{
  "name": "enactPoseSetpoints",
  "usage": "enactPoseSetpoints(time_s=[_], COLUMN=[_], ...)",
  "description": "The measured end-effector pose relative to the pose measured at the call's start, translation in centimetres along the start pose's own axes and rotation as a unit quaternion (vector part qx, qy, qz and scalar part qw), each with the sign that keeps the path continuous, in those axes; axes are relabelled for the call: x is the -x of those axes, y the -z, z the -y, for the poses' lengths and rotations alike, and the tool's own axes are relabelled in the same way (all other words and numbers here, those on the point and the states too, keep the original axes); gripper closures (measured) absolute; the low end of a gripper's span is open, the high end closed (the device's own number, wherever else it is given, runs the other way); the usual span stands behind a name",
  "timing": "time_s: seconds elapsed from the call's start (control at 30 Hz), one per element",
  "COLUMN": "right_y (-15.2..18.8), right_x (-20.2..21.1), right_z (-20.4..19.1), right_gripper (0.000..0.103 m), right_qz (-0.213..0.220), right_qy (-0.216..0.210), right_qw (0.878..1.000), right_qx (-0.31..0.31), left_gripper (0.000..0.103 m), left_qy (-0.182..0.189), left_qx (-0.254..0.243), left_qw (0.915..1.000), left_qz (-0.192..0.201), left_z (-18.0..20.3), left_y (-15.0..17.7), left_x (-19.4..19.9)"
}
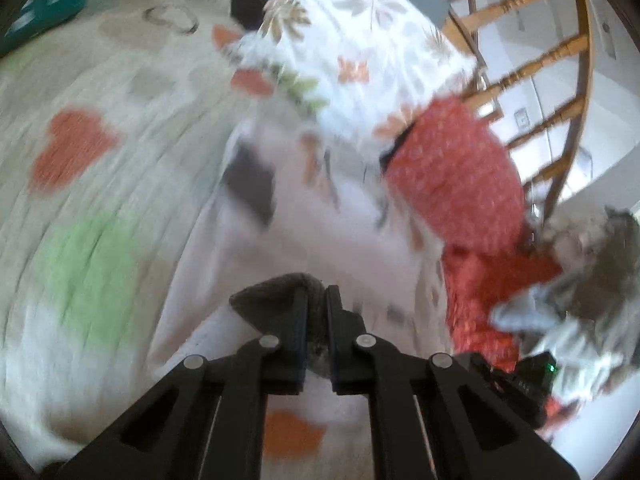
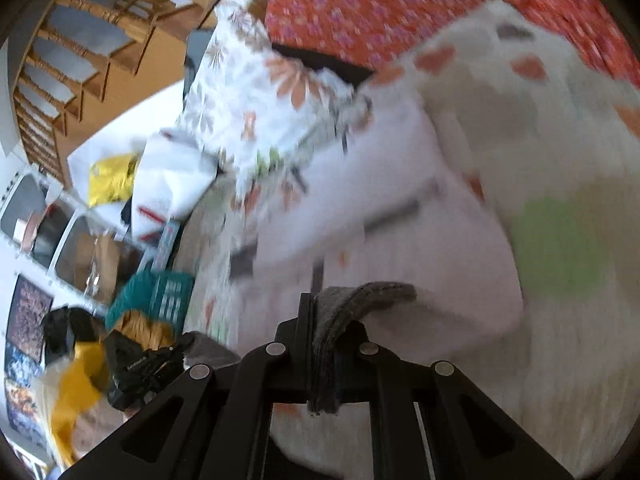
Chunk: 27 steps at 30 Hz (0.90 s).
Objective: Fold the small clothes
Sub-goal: 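Lift the hem band and fold it up toward the collar with both tools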
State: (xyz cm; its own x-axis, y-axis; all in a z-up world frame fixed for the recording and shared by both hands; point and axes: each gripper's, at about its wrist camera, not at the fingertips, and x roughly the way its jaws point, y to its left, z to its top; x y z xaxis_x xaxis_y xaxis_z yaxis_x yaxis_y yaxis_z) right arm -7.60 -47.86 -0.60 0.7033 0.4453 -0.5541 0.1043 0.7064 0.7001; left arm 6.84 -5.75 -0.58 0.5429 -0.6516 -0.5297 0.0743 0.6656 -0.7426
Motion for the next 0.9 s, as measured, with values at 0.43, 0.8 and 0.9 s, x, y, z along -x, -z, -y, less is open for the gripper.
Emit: enactPoseSetpoints(time_s=[0.43,0.8,0.9], right_y=[-15.9,-14.3,-12.1], right_x=[-17.0,-12.9,-14.0], right_z=[5.1,1.6,-1.3], right_gripper=[0.072,0.058,0.058], right_qz=[-0.021,0.040,0.020], right_qy=[0.212,0.239,0.186], right_qw=[0.977,0.970,0.980], right_qx=[-0.029,0.028,0.065], left_gripper=[0.059,0.048,0.046], left_qy=[-0.098,-0.106,-0.055], left_qx=[0.006,-0.101,-0.134], left_qw=[0.9942,0.9877,0.9893], left_qz=[0.043,0.055,0.015], left_z=[-1.7,-0.1,1.7], left_y=[-8.3,-7.5,-6.4], left_x=[-10.3,-8.4,-10.0])
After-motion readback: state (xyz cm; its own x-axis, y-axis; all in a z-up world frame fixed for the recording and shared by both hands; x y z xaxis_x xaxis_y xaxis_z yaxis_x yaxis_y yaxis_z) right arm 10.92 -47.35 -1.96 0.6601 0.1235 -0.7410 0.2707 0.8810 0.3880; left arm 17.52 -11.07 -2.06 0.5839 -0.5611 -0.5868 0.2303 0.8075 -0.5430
